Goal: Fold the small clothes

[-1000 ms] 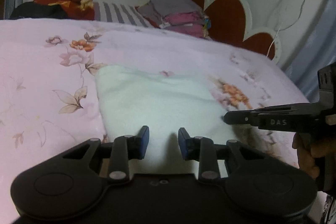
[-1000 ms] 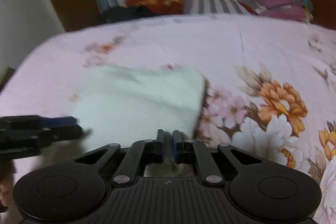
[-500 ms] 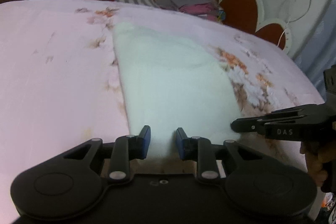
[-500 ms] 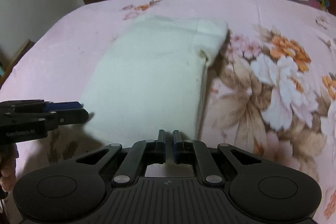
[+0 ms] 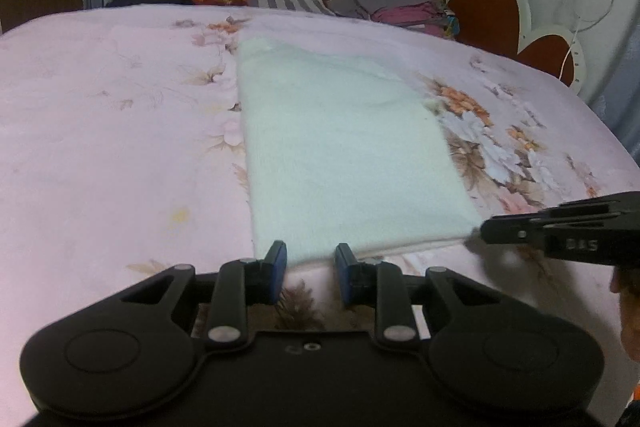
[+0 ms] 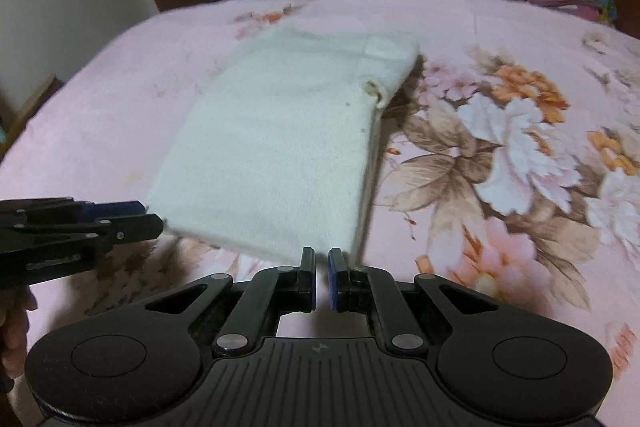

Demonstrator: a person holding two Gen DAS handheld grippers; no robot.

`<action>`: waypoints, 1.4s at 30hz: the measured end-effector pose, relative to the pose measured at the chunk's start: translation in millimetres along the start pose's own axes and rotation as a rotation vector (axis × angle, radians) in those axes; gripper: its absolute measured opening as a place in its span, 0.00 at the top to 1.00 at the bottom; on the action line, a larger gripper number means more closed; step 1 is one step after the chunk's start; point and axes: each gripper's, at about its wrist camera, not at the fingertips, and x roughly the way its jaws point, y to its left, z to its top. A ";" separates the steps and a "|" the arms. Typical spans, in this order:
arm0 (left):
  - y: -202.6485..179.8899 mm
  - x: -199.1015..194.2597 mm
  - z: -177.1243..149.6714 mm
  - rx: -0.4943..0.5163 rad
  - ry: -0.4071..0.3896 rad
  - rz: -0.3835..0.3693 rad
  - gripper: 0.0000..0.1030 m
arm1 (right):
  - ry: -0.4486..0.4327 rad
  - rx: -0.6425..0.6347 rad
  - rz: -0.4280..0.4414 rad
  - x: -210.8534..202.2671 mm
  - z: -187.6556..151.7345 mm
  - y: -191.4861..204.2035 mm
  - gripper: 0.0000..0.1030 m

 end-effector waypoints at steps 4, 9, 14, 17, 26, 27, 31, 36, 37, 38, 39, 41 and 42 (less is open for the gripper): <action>-14.2 -27.7 -9.8 0.017 -0.026 0.006 0.76 | -0.048 0.022 0.009 -40.2 -15.6 -0.1 0.93; -30.8 -59.7 -24.6 0.024 -0.053 0.015 0.68 | -0.103 0.050 0.017 -84.4 -32.5 2.1 0.93; -48.3 -98.1 -41.4 0.016 -0.085 0.021 0.64 | -0.145 0.060 0.028 -124.2 -51.1 7.3 0.93; -61.6 -128.6 -50.6 0.010 -0.129 0.021 0.56 | -0.166 0.062 0.034 -147.1 -62.3 15.1 0.92; -101.3 -207.7 -75.9 -0.010 -0.281 0.105 0.00 | -0.254 0.032 -0.009 -210.8 -102.3 42.1 0.76; -106.3 -216.0 -80.6 -0.008 -0.311 0.124 0.00 | -0.264 0.037 -0.039 -216.9 -107.8 43.8 0.20; -119.8 -234.6 -91.5 0.022 -0.328 0.178 0.00 | -0.358 0.021 -0.121 -240.6 -126.3 48.7 0.00; -125.0 -250.0 -100.6 0.031 -0.349 0.182 0.00 | -0.387 0.092 -0.138 -265.6 -134.3 40.7 0.00; -125.3 -252.3 -101.3 0.029 -0.351 0.179 0.00 | -0.389 0.095 -0.145 -269.3 -135.5 39.8 0.00; -125.5 -255.0 -102.3 0.022 -0.353 0.175 0.00 | -0.397 0.095 -0.152 -273.2 -136.3 39.7 0.00; -125.3 -256.8 -102.7 0.018 -0.355 0.170 0.00 | -0.405 0.089 -0.152 -277.1 -137.8 39.7 0.00; -126.1 -260.9 -103.1 0.016 -0.363 0.172 0.00 | -0.418 0.084 -0.153 -283.0 -140.6 41.3 0.00; -126.9 -262.2 -102.7 0.021 -0.365 0.174 0.00 | -0.422 0.083 -0.154 -286.4 -142.7 43.0 0.00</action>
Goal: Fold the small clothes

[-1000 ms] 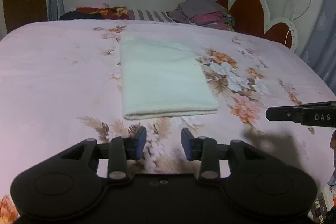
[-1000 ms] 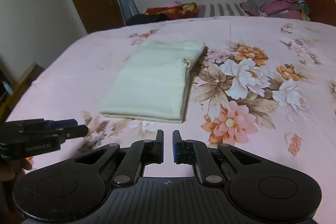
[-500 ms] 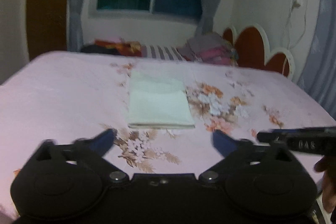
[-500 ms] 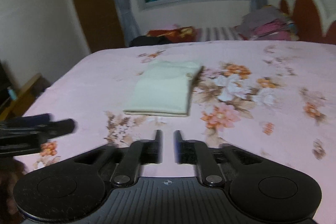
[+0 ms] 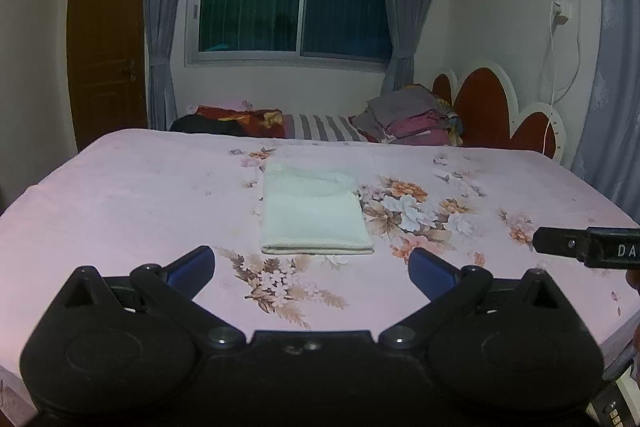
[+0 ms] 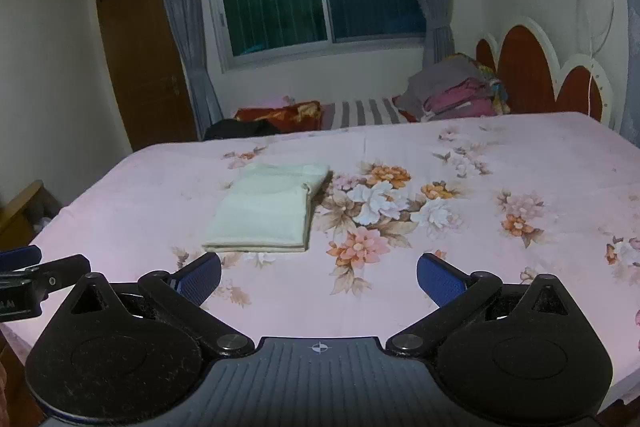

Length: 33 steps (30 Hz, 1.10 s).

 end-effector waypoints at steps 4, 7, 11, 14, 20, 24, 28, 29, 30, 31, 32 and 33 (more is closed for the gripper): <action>-3.5 -3.9 4.0 0.012 -0.019 0.004 0.00 | 0.005 -0.006 0.002 -5.4 -1.8 2.4 0.00; -5.5 -6.5 6.2 0.019 -0.029 0.002 0.00 | 0.008 -0.005 0.004 -6.6 -1.8 4.6 0.00; -5.9 -8.5 6.0 0.030 -0.033 0.003 0.00 | 0.002 -0.004 0.011 -10.8 -0.9 7.6 0.00; -6.1 -8.2 6.2 0.031 -0.030 0.005 0.00 | 0.003 -0.013 0.017 -7.9 0.8 9.1 0.00; -4.5 -8.4 5.4 0.033 -0.034 0.003 0.00 | 0.009 -0.022 0.021 -4.4 0.9 10.9 0.00; -4.6 -7.7 5.2 0.030 -0.034 0.004 0.00 | 0.012 -0.023 0.020 -4.7 1.0 10.3 0.00; -6.0 -9.4 5.0 0.029 -0.036 0.002 0.00 | 0.012 -0.030 0.020 -5.5 1.2 11.3 0.00; -6.5 -9.8 5.0 0.029 -0.039 0.002 0.00 | 0.013 -0.033 0.021 -5.2 1.6 11.0 0.00; -7.4 -9.8 5.0 0.029 -0.040 0.003 0.00 | 0.013 -0.035 0.020 -5.2 1.8 10.9 0.00; -7.8 -9.8 4.9 0.029 -0.042 0.003 0.00 | 0.013 -0.038 0.020 -6.0 1.9 10.8 0.00; -8.1 -9.4 4.9 0.026 -0.041 0.005 0.00 | 0.013 -0.040 0.021 -5.7 1.8 10.4 0.00; -8.3 -9.1 4.7 0.024 -0.040 0.005 0.00 | 0.014 -0.042 0.021 -4.9 1.8 10.2 0.00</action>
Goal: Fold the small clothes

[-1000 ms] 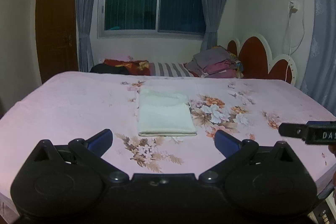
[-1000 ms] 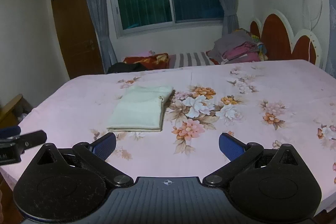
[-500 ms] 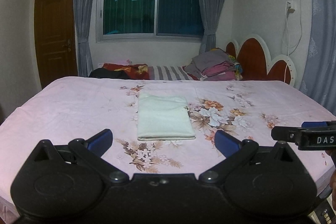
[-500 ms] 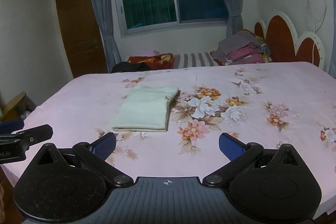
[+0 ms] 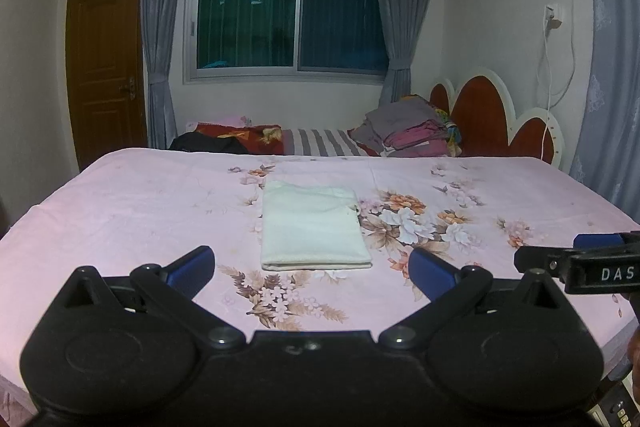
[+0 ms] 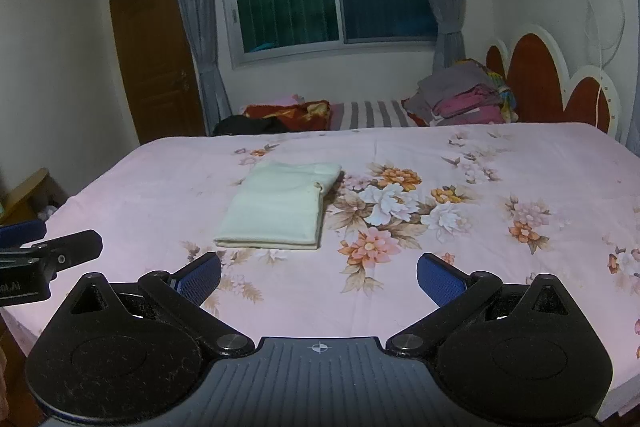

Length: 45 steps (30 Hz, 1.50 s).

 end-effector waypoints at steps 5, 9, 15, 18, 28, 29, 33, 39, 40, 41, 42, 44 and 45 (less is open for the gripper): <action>-0.3 0.9 -0.3 -0.002 0.000 0.001 0.00 | 0.000 -0.001 -0.001 -0.9 -0.6 -1.0 0.00; 0.2 0.3 0.2 -0.003 0.000 0.003 0.00 | -0.001 -0.002 0.001 -1.3 -0.9 -1.9 0.00; -1.2 0.6 -0.7 -0.004 -0.001 0.006 0.00 | 0.000 -0.004 0.000 -2.7 -0.4 -5.3 0.00; -1.5 -0.2 -1.4 -0.004 -0.001 0.005 0.00 | 0.002 -0.006 0.000 -2.5 0.2 -5.5 0.00; -2.7 -0.2 -2.7 -0.002 0.003 0.003 0.00 | 0.003 -0.007 0.005 -1.4 0.6 -7.3 0.00; -3.2 -0.9 -3.0 -0.003 0.001 0.004 0.00 | 0.002 -0.009 0.005 -1.2 0.7 -7.5 0.00; -3.0 -1.0 -4.4 -0.004 -0.001 0.007 0.00 | 0.000 -0.009 0.003 -0.4 0.5 -7.3 0.00; -1.2 0.9 -4.5 -0.006 -0.001 0.006 0.00 | 0.004 -0.010 0.008 2.0 0.6 -6.1 0.00; -0.6 0.6 -5.2 -0.007 -0.001 0.007 0.00 | 0.004 -0.011 0.008 2.6 0.2 -5.8 0.00; -1.2 0.4 -5.0 -0.007 -0.002 0.010 0.00 | 0.005 -0.013 0.008 3.2 0.1 -5.4 0.00; -0.7 1.0 -4.8 -0.007 0.000 0.008 0.00 | 0.007 -0.014 0.009 4.0 -0.1 -5.1 0.00; 0.1 1.8 -4.8 -0.008 0.005 0.008 0.00 | 0.013 -0.017 0.010 5.8 -0.8 -4.5 0.00; 0.3 2.7 -4.3 -0.009 0.005 0.009 0.00 | 0.015 -0.018 0.009 6.5 -1.4 -4.8 0.00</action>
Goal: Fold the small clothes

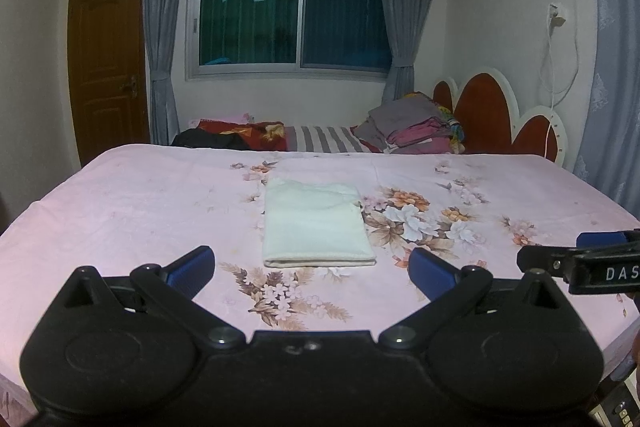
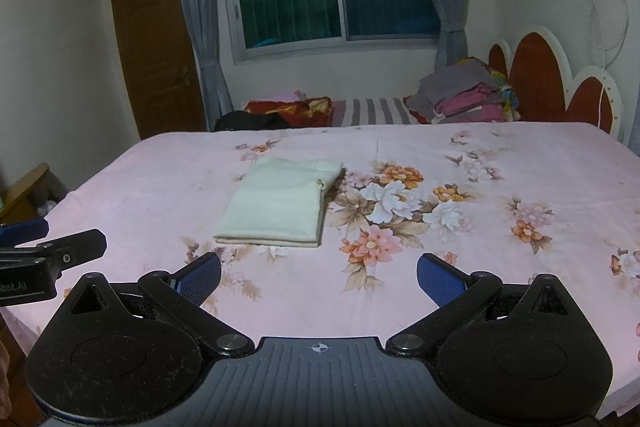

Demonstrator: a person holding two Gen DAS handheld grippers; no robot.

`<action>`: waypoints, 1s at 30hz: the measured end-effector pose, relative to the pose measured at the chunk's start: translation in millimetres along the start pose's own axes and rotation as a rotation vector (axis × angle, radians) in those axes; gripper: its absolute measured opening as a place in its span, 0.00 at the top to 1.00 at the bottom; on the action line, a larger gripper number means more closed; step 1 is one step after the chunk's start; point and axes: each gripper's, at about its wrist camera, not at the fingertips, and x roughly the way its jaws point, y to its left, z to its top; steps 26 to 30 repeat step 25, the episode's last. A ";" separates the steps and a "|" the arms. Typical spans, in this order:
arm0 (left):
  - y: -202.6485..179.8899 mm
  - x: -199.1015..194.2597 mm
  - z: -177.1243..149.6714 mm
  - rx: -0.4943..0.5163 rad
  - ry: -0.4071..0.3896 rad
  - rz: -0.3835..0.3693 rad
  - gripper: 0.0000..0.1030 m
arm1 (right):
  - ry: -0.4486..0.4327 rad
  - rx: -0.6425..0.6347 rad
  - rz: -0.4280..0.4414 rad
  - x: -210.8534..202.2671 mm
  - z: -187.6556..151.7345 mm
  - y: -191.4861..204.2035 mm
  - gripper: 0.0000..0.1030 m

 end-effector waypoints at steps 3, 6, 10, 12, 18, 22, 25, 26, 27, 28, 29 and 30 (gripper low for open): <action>0.6 -0.2 -0.4 0.000 -0.001 0.000 0.00 | 0.002 -0.002 -0.001 0.8 -0.6 0.6 0.00; 0.6 0.2 -0.4 0.001 -0.003 -0.001 0.00 | 0.000 -0.001 -0.001 0.8 -0.6 1.2 0.00; -0.3 -0.5 -1.1 0.005 -0.005 -0.001 0.00 | -0.001 -0.001 0.000 0.8 -1.4 -0.5 0.00; -0.4 0.2 -1.5 0.008 -0.002 0.000 0.00 | 0.001 -0.003 0.001 0.7 -1.4 -1.2 0.00; -4.5 3.4 -2.4 0.035 0.013 0.001 0.00 | 0.002 0.001 0.001 0.9 -1.0 -3.9 0.00; -6.9 2.8 -2.1 0.043 0.004 0.007 0.00 | 0.004 0.003 0.001 0.1 -0.6 -5.7 0.00; -8.4 4.2 -0.8 0.042 0.000 0.008 0.00 | 0.004 0.003 0.003 0.3 -0.6 -5.5 0.00; -8.4 4.2 -0.8 0.042 0.000 0.008 0.00 | 0.004 0.003 0.003 0.3 -0.6 -5.5 0.00; -8.4 4.2 -0.8 0.042 0.000 0.008 0.00 | 0.004 0.003 0.003 0.3 -0.6 -5.5 0.00; -8.4 4.2 -0.8 0.042 0.000 0.008 0.00 | 0.004 0.003 0.003 0.3 -0.6 -5.5 0.00; -8.4 4.2 -0.8 0.042 0.000 0.008 0.00 | 0.004 0.003 0.003 0.3 -0.6 -5.5 0.00; -8.4 4.2 -0.8 0.042 0.000 0.008 0.00 | 0.004 0.003 0.003 0.3 -0.6 -5.5 0.00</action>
